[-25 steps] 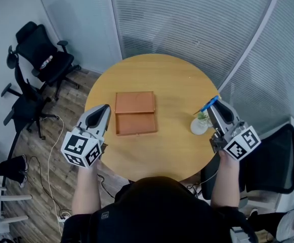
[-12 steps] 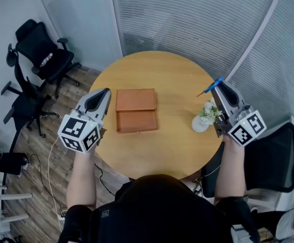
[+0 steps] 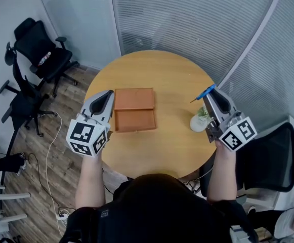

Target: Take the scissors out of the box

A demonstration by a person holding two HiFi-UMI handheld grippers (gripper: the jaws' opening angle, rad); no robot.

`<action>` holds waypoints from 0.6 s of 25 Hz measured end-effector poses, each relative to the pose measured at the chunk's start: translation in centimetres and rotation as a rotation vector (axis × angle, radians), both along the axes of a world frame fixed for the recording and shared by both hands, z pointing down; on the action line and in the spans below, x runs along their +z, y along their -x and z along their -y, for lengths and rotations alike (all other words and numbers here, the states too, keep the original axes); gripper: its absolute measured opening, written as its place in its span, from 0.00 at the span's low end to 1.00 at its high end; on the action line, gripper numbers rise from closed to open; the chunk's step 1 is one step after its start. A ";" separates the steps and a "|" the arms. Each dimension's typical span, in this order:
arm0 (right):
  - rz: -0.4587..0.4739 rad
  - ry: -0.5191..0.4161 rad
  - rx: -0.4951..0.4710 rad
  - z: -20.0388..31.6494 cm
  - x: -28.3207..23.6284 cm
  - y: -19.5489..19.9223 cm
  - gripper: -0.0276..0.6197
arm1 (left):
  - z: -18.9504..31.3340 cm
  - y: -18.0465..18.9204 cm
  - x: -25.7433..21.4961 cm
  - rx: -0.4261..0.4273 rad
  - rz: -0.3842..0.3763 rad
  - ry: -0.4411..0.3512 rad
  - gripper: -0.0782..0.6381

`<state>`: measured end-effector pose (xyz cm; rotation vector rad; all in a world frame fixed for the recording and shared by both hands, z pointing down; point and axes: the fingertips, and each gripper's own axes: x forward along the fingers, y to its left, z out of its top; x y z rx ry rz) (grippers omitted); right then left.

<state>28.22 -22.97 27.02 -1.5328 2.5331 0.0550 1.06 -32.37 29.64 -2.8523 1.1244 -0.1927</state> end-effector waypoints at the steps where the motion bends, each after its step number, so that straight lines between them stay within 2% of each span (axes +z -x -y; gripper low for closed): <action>1: -0.003 0.007 0.000 0.0 0.3 0.1 0.18 | -0.2 -0.1 0.4 0.002 0.009 0.002 0.13; 15: -0.004 0.019 0.009 -0.5 0.8 0.1 0.18 | -0.3 -0.2 1.4 0.016 -0.012 0.035 0.13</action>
